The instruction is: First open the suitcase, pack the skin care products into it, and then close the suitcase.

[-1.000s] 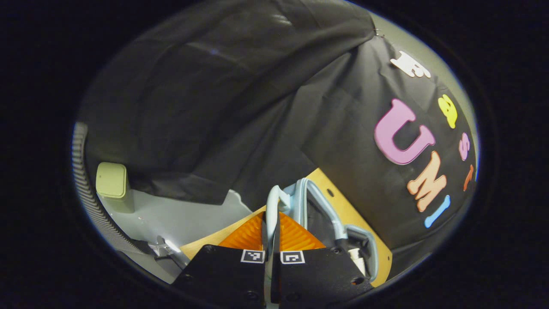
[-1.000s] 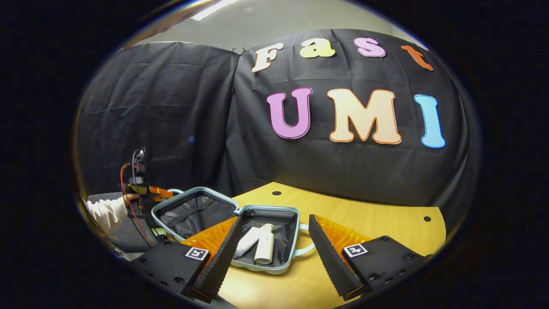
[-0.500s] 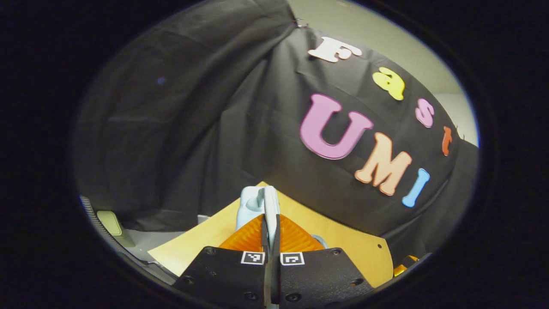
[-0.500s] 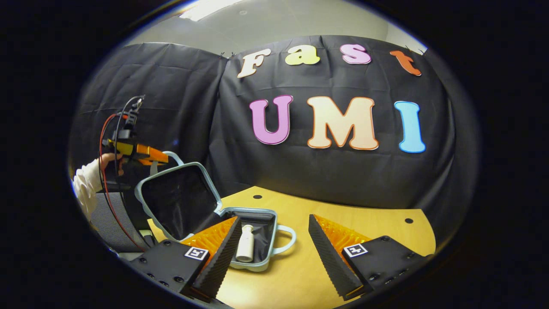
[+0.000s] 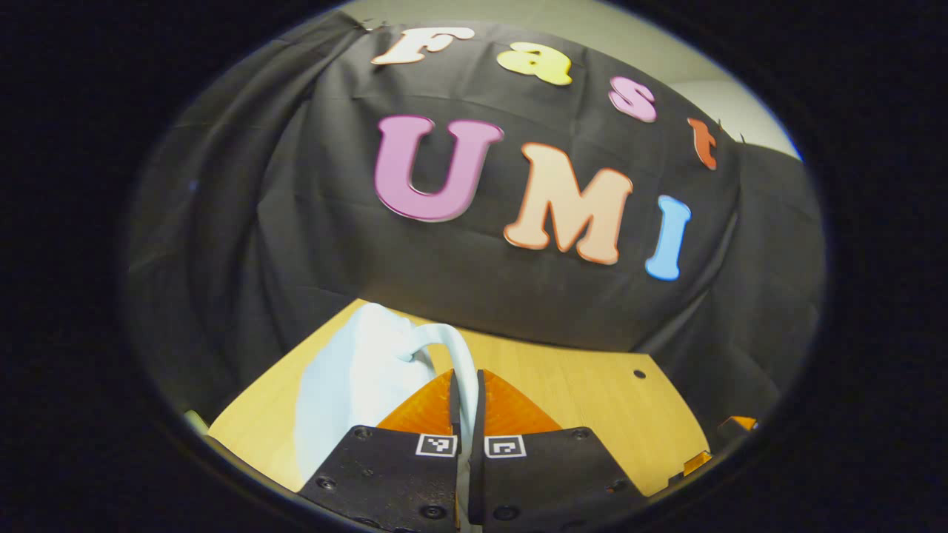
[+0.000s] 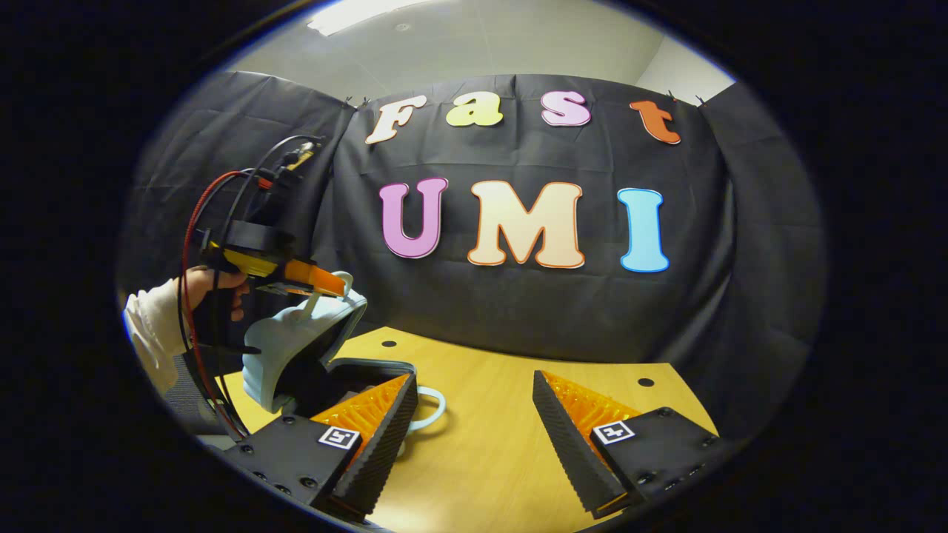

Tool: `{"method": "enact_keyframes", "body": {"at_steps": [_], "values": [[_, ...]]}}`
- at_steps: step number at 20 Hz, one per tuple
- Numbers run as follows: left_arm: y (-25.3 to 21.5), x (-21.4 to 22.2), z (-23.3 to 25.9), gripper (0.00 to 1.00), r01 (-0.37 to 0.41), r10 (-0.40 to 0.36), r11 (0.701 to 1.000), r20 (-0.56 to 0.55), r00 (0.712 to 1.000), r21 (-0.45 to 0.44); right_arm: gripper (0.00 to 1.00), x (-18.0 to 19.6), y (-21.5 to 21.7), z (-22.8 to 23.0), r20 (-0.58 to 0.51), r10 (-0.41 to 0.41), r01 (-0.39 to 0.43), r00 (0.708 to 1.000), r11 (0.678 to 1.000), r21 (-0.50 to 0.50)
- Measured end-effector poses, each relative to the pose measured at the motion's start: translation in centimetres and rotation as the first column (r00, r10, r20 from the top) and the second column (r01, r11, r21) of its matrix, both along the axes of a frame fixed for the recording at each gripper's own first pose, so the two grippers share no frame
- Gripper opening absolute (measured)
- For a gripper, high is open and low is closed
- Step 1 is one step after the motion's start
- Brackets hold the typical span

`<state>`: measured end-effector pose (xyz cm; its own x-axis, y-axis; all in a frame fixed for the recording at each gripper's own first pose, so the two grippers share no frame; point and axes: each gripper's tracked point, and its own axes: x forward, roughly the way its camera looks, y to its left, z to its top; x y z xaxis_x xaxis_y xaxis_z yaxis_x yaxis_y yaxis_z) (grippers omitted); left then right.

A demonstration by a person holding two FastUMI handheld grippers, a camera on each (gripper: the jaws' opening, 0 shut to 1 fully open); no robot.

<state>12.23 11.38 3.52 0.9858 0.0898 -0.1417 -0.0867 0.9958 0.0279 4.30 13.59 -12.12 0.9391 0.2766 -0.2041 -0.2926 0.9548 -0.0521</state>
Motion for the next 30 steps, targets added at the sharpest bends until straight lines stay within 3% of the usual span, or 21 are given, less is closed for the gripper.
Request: {"method": "enact_keyframes", "body": {"at_steps": [4, 11, 14, 17, 20, 25, 30], "values": [[-3.7, 4.5, -7.9, 0.00, 0.045, -0.034, 0.996, -0.150, 0.988, 0.075, 0.96, -0.6, -2.3, -0.9, -0.021, -0.055, 0.055, 0.998, 0.998, 0.011], [-5.1, 9.0, -17.9, 0.00, 0.040, 0.018, 0.982, -0.303, 0.953, 0.183, 0.99, -1.5, -4.9, -1.8, -0.058, -0.124, 0.125, 0.991, 0.992, 0.015], [-5.0, 9.9, -19.4, 0.09, 0.044, 0.046, 0.964, -0.327, 0.944, 0.263, 0.98, -1.3, -5.4, -1.7, -0.062, -0.123, 0.123, 0.990, 0.992, 0.006], [-6.1, 9.4, -18.8, 0.18, 0.067, 0.020, 0.966, -0.330, 0.944, 0.249, 0.98, -0.6, -5.8, -1.1, -0.057, -0.117, 0.118, 0.992, 0.993, 0.027], [-7.2, 8.8, -15.0, 1.00, 0.073, -0.009, 0.964, -0.242, 0.970, 0.257, 0.98, 0.2, -6.5, 0.0, -0.044, -0.120, 0.123, 0.992, 0.991, 0.058], [-10.5, 3.1, -5.1, 0.95, 0.089, -0.091, 0.965, -0.005, 0.996, 0.249, 0.99, 1.4, -7.4, 3.7, 0.033, -0.121, 0.117, 0.992, 0.988, 0.097], [-12.2, -4.2, -2.0, 0.94, 0.082, -0.105, 0.973, 0.100, 0.989, 0.214, 0.98, 0.6, -9.5, 5.9, 0.074, -0.149, 0.140, 0.986, 0.983, 0.119]]}}
